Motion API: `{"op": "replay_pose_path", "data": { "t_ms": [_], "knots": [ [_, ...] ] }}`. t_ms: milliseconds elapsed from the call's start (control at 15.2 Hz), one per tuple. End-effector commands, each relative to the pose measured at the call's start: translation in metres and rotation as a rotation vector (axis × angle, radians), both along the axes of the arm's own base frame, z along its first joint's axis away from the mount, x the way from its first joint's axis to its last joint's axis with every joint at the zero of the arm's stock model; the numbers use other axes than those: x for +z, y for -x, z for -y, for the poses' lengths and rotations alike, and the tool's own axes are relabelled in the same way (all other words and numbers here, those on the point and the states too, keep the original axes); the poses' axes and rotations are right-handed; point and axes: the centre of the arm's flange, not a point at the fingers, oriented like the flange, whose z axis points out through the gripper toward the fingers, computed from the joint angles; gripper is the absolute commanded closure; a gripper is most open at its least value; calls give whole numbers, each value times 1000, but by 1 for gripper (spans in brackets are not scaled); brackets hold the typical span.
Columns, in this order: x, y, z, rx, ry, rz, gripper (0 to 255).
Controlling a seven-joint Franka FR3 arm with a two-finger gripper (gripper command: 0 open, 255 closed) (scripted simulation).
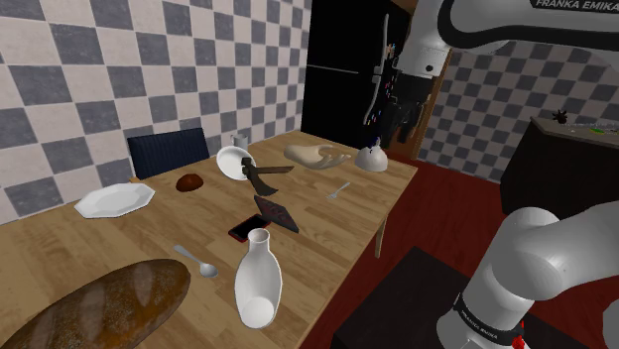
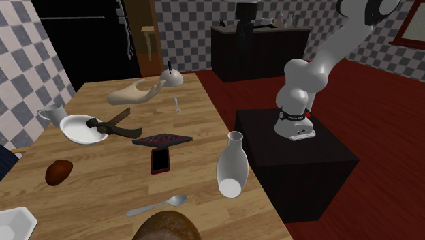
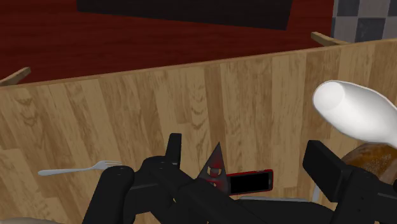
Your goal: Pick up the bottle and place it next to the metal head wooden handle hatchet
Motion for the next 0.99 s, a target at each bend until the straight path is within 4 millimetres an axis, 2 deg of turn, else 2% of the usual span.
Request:
{"op": "replay_pose_path", "data": {
  "t_ms": [0,924],
  "knots": [
    [0,0,0,0,0,0,0],
    [-70,-51,-169,-81,19,-58,0]
  ]
}}
